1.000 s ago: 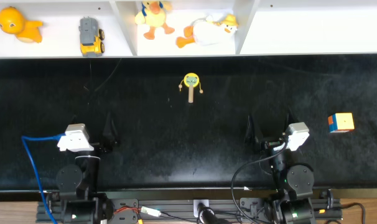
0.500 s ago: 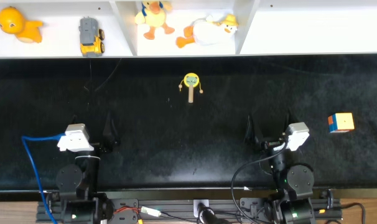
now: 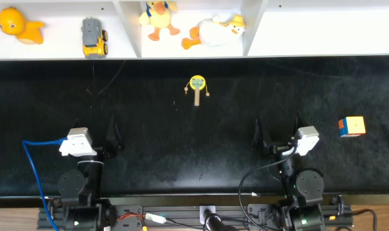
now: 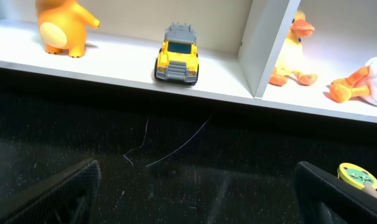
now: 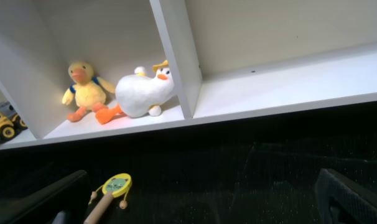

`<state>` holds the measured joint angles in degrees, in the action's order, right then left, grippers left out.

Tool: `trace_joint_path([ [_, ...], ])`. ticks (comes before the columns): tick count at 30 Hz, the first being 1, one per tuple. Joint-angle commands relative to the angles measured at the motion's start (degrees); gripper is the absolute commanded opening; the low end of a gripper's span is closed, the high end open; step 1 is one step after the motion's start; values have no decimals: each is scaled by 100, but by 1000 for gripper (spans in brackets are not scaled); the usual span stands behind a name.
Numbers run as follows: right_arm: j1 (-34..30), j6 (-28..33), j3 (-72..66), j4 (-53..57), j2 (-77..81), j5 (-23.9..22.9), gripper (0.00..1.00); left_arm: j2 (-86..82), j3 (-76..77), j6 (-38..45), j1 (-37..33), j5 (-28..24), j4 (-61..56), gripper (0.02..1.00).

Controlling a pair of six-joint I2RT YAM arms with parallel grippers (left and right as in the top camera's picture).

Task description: Store Toys

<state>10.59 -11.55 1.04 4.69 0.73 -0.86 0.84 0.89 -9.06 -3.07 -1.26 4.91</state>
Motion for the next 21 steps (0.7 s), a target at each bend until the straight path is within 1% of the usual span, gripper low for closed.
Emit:
trace_joint_path([
  [1, 31, 44, -79, -26, -52, -46, 996, -68, -42, 42, 26, -11, -11, 998],
  [16, 31, 15, -79, -35, -52, -37, 996, -68, -42, 42, 26, -11, -11, 998],
  [18, 31, -181, -76, -61, -52, 31, 996, -68, -42, 42, 26, -11, -11, 996],
  [21, 31, -726, -76, -68, -52, 313, 993, -68, -42, 42, 26, -11, -11, 998],
])
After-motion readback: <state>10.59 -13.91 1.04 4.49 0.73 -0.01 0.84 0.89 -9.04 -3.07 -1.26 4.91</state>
